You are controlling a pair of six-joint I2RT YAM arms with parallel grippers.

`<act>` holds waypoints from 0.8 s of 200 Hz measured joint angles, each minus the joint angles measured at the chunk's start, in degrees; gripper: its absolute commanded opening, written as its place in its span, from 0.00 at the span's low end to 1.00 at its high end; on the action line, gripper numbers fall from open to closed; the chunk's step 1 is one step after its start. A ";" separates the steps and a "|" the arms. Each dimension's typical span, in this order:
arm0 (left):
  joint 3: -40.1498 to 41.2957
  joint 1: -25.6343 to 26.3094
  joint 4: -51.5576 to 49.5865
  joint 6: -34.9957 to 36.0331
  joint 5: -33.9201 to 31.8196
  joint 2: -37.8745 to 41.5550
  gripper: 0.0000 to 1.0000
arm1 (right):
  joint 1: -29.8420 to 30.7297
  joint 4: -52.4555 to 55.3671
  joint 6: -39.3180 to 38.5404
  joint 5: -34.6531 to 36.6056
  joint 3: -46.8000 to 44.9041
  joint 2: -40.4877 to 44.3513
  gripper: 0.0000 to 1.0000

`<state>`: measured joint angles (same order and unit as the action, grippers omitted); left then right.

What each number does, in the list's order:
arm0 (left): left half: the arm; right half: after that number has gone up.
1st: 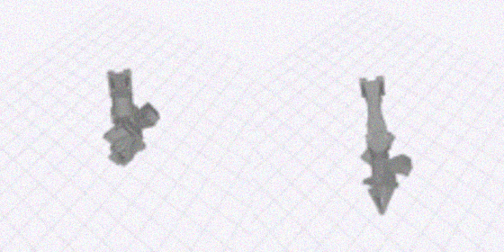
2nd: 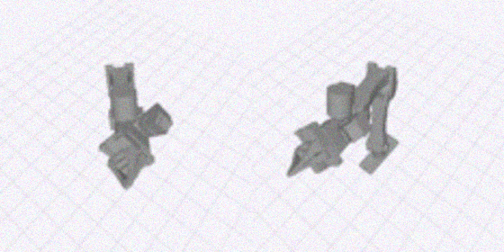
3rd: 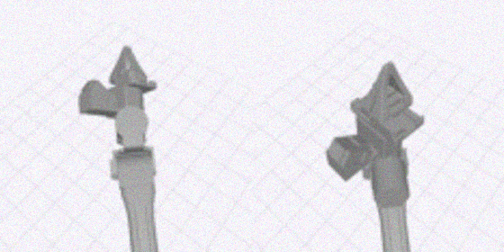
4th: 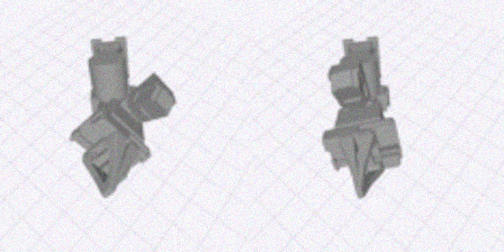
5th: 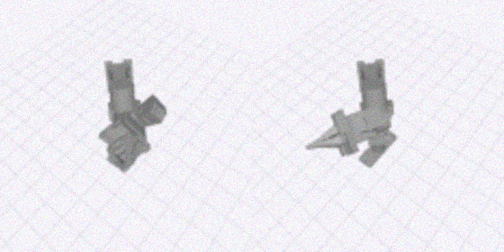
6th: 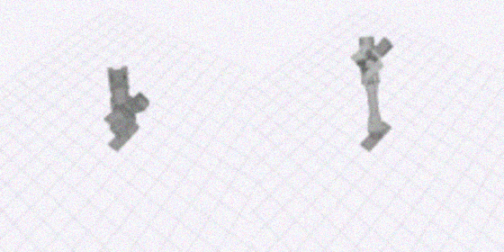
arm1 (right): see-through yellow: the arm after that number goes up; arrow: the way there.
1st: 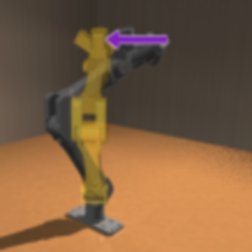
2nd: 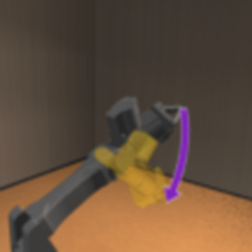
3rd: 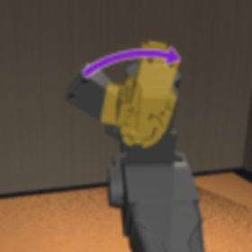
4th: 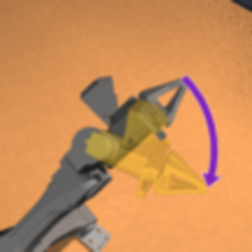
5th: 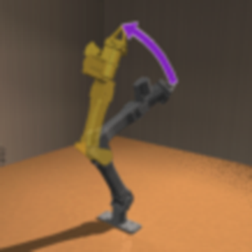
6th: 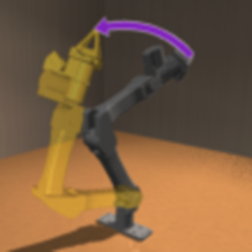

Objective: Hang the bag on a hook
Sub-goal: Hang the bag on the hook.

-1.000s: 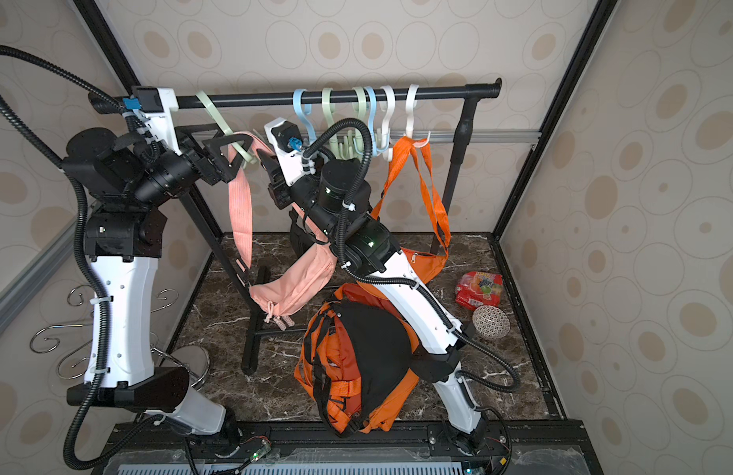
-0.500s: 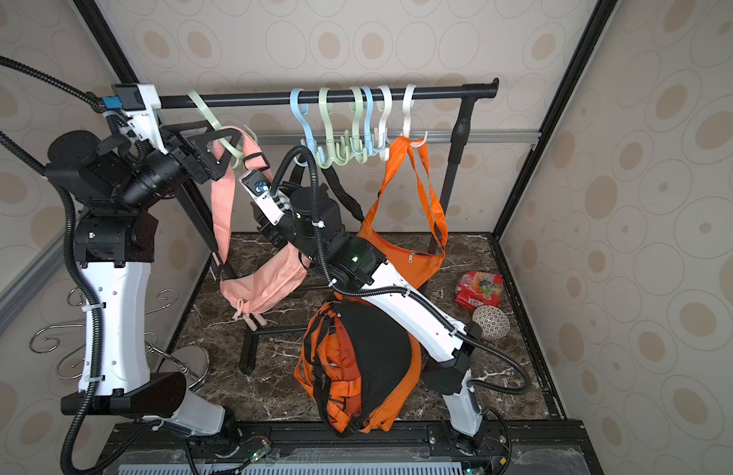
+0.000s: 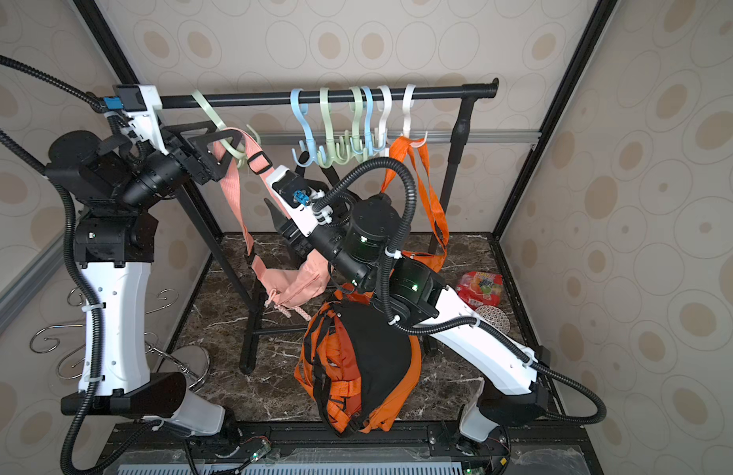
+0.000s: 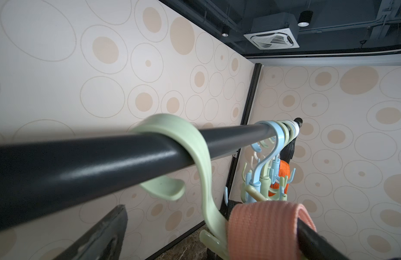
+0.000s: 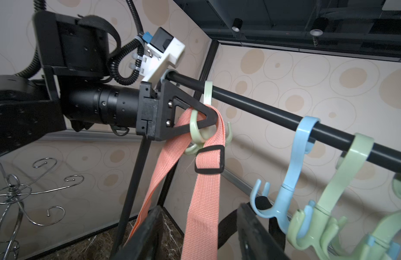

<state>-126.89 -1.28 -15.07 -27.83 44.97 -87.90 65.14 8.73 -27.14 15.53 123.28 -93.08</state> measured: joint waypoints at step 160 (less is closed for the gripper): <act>2.71 0.00 1.79 0.13 0.98 0.87 1.00 | -2.93 4.33 -9.14 -2.82 31.41 -25.11 0.31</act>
<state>-124.18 -1.28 -13.28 -27.70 45.95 -87.02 62.22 13.06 -36.27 12.71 154.69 -118.19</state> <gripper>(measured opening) 0.999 0.310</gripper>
